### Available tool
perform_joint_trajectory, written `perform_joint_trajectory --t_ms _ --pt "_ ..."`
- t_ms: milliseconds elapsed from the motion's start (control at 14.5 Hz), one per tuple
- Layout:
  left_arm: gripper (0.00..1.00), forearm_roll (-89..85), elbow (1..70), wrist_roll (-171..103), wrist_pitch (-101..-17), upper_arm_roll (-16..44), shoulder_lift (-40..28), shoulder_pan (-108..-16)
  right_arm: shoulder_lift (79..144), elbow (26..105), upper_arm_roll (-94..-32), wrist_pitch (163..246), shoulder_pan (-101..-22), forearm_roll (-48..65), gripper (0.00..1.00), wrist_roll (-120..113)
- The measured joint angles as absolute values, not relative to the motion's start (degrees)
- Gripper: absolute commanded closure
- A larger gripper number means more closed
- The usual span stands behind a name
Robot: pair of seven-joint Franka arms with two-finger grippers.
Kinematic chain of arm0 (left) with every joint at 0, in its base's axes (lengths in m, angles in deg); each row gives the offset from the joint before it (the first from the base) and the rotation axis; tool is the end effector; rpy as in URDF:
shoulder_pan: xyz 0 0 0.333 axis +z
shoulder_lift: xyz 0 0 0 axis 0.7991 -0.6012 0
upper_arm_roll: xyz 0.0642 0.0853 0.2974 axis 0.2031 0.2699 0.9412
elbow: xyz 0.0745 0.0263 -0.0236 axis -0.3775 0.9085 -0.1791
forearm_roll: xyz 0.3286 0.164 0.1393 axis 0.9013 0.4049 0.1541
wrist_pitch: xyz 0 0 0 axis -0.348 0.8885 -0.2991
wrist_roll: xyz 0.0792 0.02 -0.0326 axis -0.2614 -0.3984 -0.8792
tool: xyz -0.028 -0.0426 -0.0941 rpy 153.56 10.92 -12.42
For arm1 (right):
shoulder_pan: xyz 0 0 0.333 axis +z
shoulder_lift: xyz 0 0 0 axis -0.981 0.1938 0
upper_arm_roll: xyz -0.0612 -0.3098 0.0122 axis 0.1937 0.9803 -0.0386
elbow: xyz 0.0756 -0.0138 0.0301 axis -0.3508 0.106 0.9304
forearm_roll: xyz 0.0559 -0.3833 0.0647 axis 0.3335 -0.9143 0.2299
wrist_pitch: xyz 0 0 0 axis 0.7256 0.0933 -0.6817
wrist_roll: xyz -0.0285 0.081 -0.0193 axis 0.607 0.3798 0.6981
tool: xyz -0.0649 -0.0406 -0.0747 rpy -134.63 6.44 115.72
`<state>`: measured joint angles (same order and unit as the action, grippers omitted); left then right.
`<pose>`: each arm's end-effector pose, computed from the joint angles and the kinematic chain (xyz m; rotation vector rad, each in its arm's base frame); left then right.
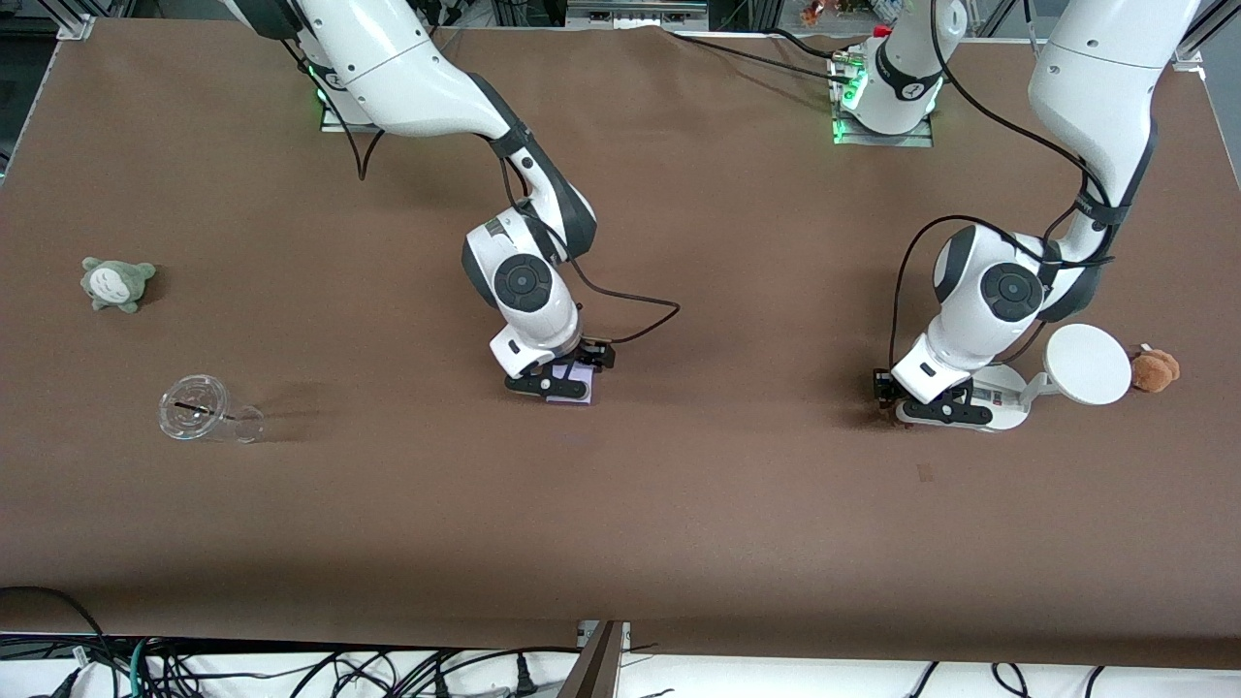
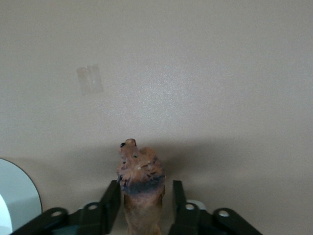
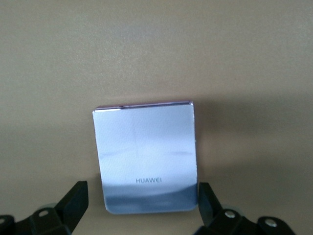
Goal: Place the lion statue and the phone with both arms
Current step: 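Grasp the flip phone with the right gripper while the left gripper lowers the lion, then release the lion beside the lamp while the right gripper lifts the phone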
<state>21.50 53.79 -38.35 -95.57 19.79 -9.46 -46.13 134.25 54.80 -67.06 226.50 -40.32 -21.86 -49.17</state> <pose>0.6012 -0.0613 0.2014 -3.1260 0.1415 -0.2073 0.5678 0.4319 0.1816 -3.0502 0.2038 -0.0117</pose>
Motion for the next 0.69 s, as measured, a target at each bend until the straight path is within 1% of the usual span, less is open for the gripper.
perform_joint_trajectory --t_ms 138,276,414,552,690 --pt "0.00 21.50 53.55 -37.42 -94.72 19.76 -8.66 -45.90 134.78 54.80 -66.97 227.93 -40.33 -21.89 0.00 -49.17" --pt "0.00 21.50 52.78 -36.87 -89.60 19.10 -5.98 -45.64 135.08 54.80 -66.86 228.60 -40.33 -21.90 0.00 -49.17" --pt "0.00 21.50 51.70 -36.76 -82.14 17.13 -1.14 -45.53 135.11 54.79 -66.72 228.81 -40.34 -21.90 0.00 -49.17" --pt "0.00 21.25 49.74 -36.76 -72.64 15.18 5.03 -45.58 135.11 54.77 -66.34 228.91 -40.34 -22.23 0.00 -49.17" --pt "0.00 18.54 47.76 -36.71 -64.68 14.49 10.60 -45.62 135.11 54.77 -66.18 229.04 -40.35 -22.52 0.00 -49.17"
